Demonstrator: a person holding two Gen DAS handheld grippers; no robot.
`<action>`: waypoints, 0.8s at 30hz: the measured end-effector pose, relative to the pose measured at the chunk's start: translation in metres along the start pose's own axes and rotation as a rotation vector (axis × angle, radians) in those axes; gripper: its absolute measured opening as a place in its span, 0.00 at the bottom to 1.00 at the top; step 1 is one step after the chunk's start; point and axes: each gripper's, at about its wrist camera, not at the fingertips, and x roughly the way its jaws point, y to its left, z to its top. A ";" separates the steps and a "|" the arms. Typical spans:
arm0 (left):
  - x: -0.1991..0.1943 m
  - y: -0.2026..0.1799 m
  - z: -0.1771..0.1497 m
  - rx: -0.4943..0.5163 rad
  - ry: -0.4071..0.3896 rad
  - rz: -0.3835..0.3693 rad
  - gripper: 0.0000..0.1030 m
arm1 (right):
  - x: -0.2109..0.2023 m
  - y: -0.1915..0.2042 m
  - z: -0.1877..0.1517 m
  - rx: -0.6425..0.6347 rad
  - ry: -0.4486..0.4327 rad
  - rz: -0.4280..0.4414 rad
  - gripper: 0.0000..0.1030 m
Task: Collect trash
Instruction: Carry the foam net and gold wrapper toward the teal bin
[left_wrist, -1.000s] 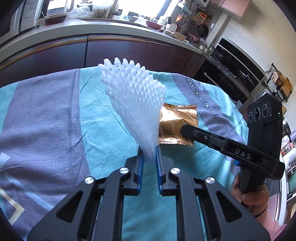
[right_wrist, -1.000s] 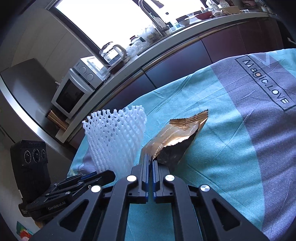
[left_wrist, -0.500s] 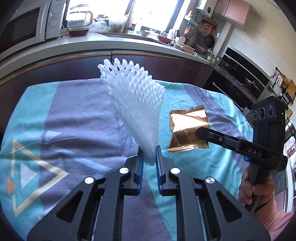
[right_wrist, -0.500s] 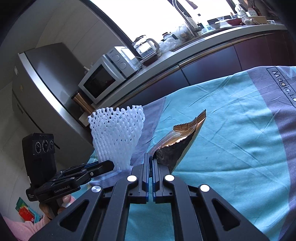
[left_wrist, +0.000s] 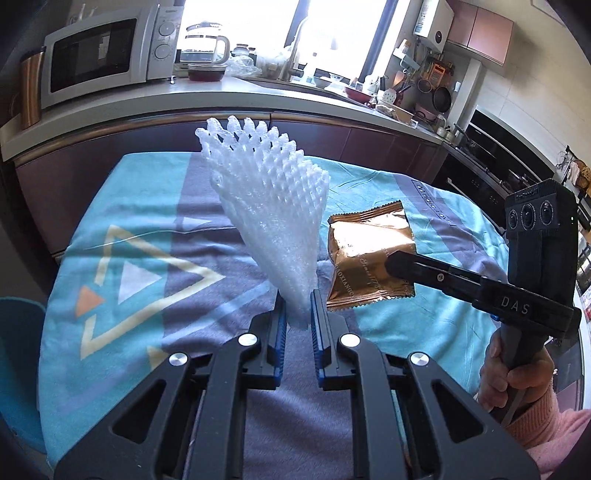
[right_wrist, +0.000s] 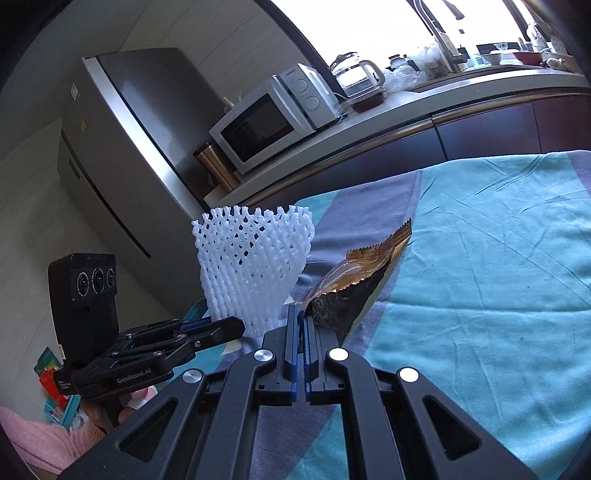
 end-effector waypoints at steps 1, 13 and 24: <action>-0.005 0.004 -0.003 -0.007 -0.003 0.007 0.12 | 0.003 0.004 -0.002 -0.005 0.006 0.008 0.02; -0.059 0.047 -0.027 -0.067 -0.046 0.094 0.12 | 0.039 0.051 -0.013 -0.062 0.068 0.088 0.02; -0.086 0.071 -0.043 -0.117 -0.062 0.149 0.12 | 0.061 0.079 -0.018 -0.100 0.111 0.128 0.02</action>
